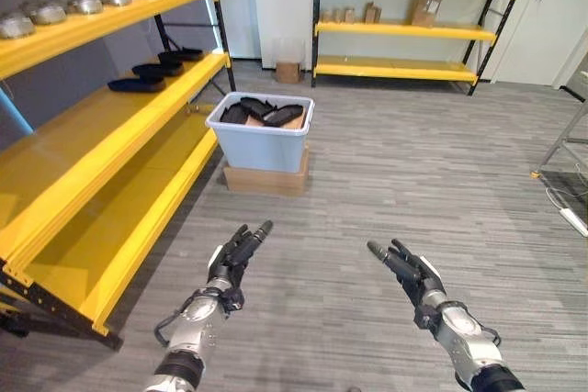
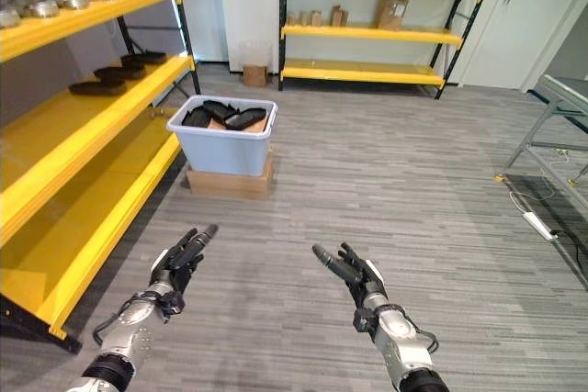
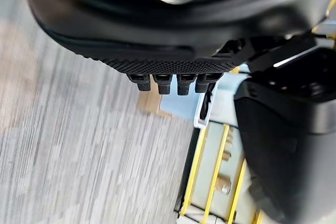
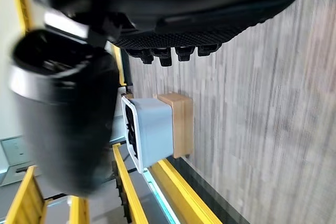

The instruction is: Move parts from the plastic box to the shelf.

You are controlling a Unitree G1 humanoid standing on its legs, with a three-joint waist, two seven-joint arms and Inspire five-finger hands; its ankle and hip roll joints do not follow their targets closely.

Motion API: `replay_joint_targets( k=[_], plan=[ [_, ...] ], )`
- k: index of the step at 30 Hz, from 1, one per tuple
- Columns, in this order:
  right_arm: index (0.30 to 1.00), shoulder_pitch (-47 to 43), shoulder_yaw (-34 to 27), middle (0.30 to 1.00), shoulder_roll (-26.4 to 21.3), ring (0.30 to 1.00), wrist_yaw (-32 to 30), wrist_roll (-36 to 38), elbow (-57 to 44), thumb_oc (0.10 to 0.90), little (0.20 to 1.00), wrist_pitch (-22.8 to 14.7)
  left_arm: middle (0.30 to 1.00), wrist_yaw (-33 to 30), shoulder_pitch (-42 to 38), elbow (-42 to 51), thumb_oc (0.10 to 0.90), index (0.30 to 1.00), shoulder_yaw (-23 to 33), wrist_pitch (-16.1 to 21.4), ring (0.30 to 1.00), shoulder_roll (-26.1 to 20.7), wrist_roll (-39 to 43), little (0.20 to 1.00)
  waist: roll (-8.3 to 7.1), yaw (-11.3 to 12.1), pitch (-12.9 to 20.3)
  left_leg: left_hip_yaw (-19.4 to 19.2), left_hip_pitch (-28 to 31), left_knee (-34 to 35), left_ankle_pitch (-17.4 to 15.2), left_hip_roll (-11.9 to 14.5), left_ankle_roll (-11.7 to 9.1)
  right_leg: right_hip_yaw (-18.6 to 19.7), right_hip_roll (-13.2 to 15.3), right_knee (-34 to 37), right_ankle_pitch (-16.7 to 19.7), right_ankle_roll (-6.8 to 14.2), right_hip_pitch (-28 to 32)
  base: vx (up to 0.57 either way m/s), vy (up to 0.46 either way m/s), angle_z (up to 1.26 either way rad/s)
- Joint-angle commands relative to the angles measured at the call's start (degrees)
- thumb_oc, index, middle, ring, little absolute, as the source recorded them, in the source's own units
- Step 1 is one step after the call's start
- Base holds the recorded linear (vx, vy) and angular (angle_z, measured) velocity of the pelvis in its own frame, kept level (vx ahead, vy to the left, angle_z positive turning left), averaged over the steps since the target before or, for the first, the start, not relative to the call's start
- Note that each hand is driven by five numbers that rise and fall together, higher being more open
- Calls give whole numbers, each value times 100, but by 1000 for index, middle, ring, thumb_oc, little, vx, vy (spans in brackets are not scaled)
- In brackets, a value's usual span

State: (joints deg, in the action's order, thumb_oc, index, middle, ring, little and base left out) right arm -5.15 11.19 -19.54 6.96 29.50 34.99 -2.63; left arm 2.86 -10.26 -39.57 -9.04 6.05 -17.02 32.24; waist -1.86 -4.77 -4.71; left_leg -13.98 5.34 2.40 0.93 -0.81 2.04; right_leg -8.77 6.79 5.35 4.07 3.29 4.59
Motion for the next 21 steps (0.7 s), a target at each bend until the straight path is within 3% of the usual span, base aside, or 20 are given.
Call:
replay_joint_targets(
  k=[1, 16, 17, 21],
  plan=[
    [1000, -409, -71, 1000, -301, 1000, -39, 62, 92, 900, 1000, -366, 1000, -2, -85, 98, 900, 1000, 45, 230, 1000, 23, -177, 1000, 249, 92, -25, 198, 482, 260, -496, 489, -314, -126, -244, -149, -618, -27, 484, 6, 8, 7],
    [1000, -417, -81, 1000, -417, 1000, -418, -176, -215, 900, 1000, -328, 1000, -757, -66, 191, 900, 1000, 156, 97, 1000, 5, -317, 1000, 217, 141, -92, 267, 444, 234, -513, 433, -262, -189, -196, -216, -640, 0, 463, 17, 22, 5],
    [1000, -385, -110, 1000, -401, 1000, -446, -246, -269, 900, 1000, -337, 1000, -625, -23, 292, 900, 1000, 183, -185, 1000, 13, -273, 1000, 216, 150, -106, 283, 433, 227, -517, 420, -247, -192, -189, -231, -645, 1, 458, 21, 64, 0],
    [1000, -357, -149, 1000, -423, 1000, -285, -323, -433, 900, 1000, -436, 1000, -568, 141, 471, 900, 1000, 201, -460, 1000, -46, -360, 1000, 228, 176, -144, 322, 403, 211, -528, 365, -207, -201, -152, -289, -652, 26, 430, 17, 105, 1]
  ],
)
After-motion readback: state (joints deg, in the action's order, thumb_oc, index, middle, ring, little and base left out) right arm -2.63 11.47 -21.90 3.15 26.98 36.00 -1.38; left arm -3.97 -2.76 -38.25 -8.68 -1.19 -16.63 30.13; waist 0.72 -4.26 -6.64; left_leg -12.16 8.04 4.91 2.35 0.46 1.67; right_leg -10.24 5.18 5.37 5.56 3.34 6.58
